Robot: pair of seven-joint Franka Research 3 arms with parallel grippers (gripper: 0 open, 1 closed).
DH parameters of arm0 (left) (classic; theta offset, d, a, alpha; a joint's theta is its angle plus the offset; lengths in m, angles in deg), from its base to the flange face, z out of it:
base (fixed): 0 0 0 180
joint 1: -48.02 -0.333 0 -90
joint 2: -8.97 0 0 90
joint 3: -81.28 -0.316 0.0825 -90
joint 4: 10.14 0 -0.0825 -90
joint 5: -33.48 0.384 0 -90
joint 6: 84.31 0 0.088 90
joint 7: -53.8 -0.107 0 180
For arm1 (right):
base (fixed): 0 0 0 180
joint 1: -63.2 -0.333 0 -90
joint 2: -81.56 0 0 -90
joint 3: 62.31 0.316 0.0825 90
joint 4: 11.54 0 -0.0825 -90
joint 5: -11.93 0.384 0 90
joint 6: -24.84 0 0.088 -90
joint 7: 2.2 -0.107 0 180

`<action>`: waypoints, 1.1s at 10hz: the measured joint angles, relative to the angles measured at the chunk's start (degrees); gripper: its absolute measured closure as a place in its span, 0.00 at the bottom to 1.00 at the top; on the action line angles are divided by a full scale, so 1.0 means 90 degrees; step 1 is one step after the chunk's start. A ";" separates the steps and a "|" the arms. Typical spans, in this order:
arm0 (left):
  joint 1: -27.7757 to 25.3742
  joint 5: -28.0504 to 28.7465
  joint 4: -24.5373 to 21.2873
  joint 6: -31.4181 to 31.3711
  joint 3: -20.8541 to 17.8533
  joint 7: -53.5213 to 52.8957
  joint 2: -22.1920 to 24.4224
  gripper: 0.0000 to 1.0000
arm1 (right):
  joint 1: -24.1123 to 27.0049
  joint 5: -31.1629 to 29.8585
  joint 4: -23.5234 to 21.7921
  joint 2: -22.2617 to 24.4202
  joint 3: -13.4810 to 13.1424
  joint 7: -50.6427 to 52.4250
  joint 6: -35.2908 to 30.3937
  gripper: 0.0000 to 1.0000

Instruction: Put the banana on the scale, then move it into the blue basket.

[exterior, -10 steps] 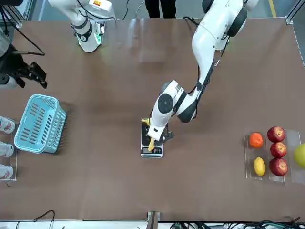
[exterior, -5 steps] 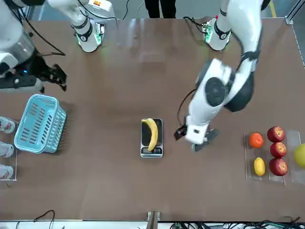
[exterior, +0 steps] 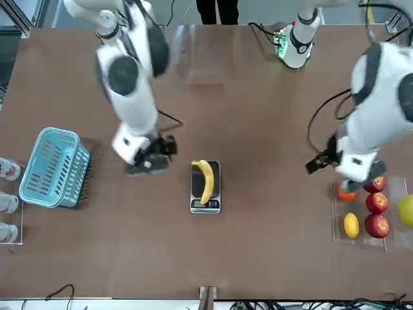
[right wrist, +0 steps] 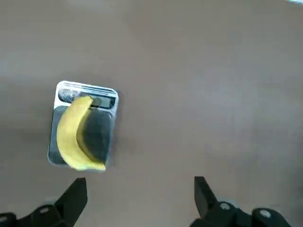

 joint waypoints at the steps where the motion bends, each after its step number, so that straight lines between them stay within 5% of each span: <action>1: -0.0286 -0.0001 -0.0148 0.0296 -0.0089 -0.0937 0.0302 0.00 | -0.0133 -0.0004 0.0094 -0.0399 -0.0040 -0.0072 0.0249 0.00; 5: -0.0253 -0.0029 -0.0205 0.0749 -0.0649 -0.3116 0.1157 0.00 | -0.0606 -0.0001 0.0197 -0.1393 -0.0038 -0.1110 0.1644 0.00; 11: -0.0122 -0.0174 -0.0226 0.0746 -0.0648 -0.3221 0.1187 0.00 | -0.1347 -0.0057 0.0213 -0.2191 -0.0066 -0.1385 0.2681 0.00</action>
